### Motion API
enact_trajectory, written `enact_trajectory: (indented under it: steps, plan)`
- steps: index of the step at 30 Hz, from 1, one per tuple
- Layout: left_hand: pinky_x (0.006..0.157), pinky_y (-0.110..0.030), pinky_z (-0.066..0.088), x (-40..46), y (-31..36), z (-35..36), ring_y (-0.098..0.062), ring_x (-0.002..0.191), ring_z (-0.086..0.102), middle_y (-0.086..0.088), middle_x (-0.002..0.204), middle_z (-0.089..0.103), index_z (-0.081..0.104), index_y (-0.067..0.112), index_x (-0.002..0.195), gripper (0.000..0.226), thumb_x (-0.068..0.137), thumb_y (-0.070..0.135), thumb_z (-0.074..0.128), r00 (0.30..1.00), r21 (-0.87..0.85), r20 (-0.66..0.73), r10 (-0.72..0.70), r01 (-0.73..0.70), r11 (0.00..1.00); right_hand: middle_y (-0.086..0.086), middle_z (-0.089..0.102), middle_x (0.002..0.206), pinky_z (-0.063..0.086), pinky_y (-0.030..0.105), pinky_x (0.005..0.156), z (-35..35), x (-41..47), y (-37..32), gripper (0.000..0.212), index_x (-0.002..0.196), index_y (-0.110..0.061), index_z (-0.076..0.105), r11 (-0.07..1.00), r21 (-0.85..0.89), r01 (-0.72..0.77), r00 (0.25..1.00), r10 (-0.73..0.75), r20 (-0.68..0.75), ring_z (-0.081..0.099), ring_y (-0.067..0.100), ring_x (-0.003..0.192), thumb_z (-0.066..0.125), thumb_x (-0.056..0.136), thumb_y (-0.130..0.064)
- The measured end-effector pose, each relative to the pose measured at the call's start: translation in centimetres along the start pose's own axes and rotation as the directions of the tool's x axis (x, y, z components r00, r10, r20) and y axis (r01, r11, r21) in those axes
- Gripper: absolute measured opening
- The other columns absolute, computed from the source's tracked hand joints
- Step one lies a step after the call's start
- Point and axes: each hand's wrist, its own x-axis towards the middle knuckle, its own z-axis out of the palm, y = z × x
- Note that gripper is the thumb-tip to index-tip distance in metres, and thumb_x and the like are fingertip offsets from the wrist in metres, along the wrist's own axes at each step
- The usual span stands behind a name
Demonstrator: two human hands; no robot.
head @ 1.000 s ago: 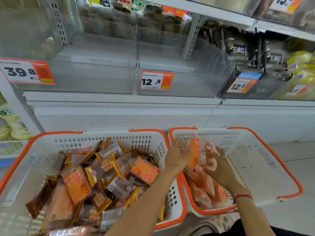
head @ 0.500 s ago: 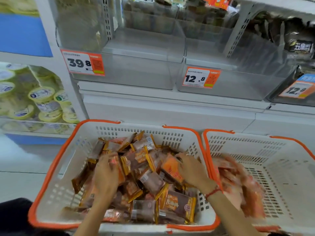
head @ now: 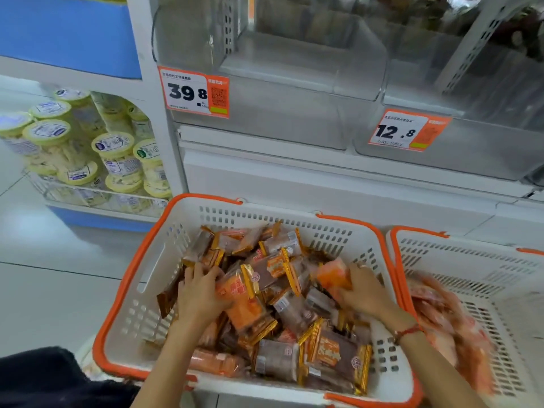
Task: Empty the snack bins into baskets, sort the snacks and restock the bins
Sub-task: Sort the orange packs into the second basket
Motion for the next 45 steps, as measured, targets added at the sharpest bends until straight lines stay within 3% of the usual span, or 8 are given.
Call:
enact_trajectory:
  steps: [5, 11, 16, 23, 29, 35, 40, 45]
  plan:
    - [0.075, -0.053, 0.057, -1.1, -0.3, -2.9, -0.028, 0.086, 0.069, -0.009, 0.103, 0.068, 0.058, 0.022, 0.096, 0.024, 0.082, 0.010, 0.074, 0.992, -0.687, 0.058, 0.115, -0.044, 0.725, 0.009, 0.056, 0.083, 0.042, 0.027, 0.058, -5.8, -2.7, -3.1, 0.037, 0.081, -0.003, 0.054, 0.923, 0.379, 0.065, 0.980, 0.012, -0.197, 0.060, 0.024, 0.077, 0.066, 0.089, -0.037]
    - [0.065, -0.019, 0.054, -2.9, 3.9, -7.7, -0.001, 0.084, 0.068, -0.004, 0.103, 0.067, 0.061, 0.010, 0.108, 0.021, 0.089, 0.004, 0.066, 0.947, -0.811, 0.009, 0.321, -0.180, 0.556, -0.022, 0.051, 0.132, 0.047, 0.025, 0.100, -5.2, -5.4, -9.1, 0.041, 0.114, -0.042, 0.064, 0.757, 0.607, 0.242, 0.894, -0.417, 0.164, 0.050, 0.000, 0.124, 0.072, 0.076, -0.054]
    - [0.085, -0.022, 0.054, -3.7, 2.9, -9.3, -0.004, 0.103, 0.066, 0.006, 0.112, 0.071, 0.062, 0.022, 0.121, 0.029, 0.092, 0.017, 0.061, 0.929, -0.901, 0.132, 0.344, -0.033, 0.433, -0.011, 0.061, 0.125, 0.054, 0.033, 0.094, -0.8, -5.1, -9.5, 0.068, 0.128, -0.029, 0.046, 0.667, 0.733, 0.133, 0.957, -0.279, 0.080, 0.060, 0.005, 0.113, 0.076, 0.071, -0.050]
    - [0.093, -0.043, 0.050, 0.5, -3.2, 0.0, -0.032, 0.112, 0.059, -0.013, 0.123, 0.060, 0.047, 0.005, 0.132, 0.065, 0.079, 0.034, 0.072, 0.965, -0.454, 0.139, -0.223, 0.262, 0.852, -0.010, 0.065, 0.114, 0.056, 0.026, 0.084, -0.8, -3.3, -5.8, 0.034, 0.119, -0.028, 0.051, 0.764, 0.645, -0.002, 0.978, -0.134, 0.161, 0.066, 0.003, 0.096, 0.064, 0.089, -0.035]
    - [0.083, -0.033, 0.046, -0.6, -2.2, 1.3, -0.026, 0.105, 0.061, -0.002, 0.104, 0.063, 0.058, 0.014, 0.114, 0.039, 0.083, 0.033, 0.073, 0.962, -0.201, 0.272, -0.002, 0.059, 0.978, -0.014, 0.070, 0.101, 0.048, 0.007, 0.065, -0.2, -4.5, -4.0, 0.024, 0.116, -0.031, 0.056, 0.689, 0.708, -0.152, 0.961, -0.065, 0.269, 0.068, -0.006, 0.084, 0.058, 0.093, -0.038]
    - [0.076, -0.037, 0.049, -1.3, 3.0, -5.1, -0.017, 0.082, 0.060, 0.005, 0.084, 0.063, 0.061, 0.032, 0.090, 0.017, 0.081, 0.036, 0.075, 0.969, -0.438, 0.052, 0.243, -0.197, 0.877, 0.006, 0.072, 0.109, 0.057, 0.028, 0.076, -1.7, -5.3, -4.3, 0.090, 0.127, -0.016, 0.056, 0.408, 0.885, -0.223, 0.956, -0.087, 0.281, 0.070, 0.020, 0.098, 0.089, 0.051, -0.054]
    - [0.066, -0.016, 0.047, -3.9, 10.3, -7.8, -0.012, 0.070, 0.063, 0.003, 0.074, 0.064, 0.058, 0.017, 0.086, 0.013, 0.097, 0.011, 0.055, 0.967, -0.844, -0.012, 0.256, -0.147, 0.516, 0.007, 0.064, 0.127, 0.050, 0.051, 0.095, -5.2, -6.8, -4.2, 0.118, 0.133, -0.023, 0.053, 0.248, 0.935, -0.255, 0.948, -0.128, 0.292, 0.057, 0.027, 0.122, 0.094, 0.028, -0.056]
    - [0.093, -0.040, 0.054, -4.7, 12.5, -5.7, -0.024, 0.101, 0.068, -0.024, 0.116, 0.063, 0.052, 0.015, 0.136, 0.036, 0.101, 0.010, 0.046, 0.882, -0.899, 0.254, 0.397, 0.063, 0.433, -0.008, 0.068, 0.121, 0.049, 0.032, 0.098, -7.7, -8.7, -3.9, 0.060, 0.115, -0.034, 0.065, 0.390, 0.918, -0.068, 0.945, -0.270, 0.184, 0.060, 0.012, 0.118, 0.086, 0.060, -0.046]
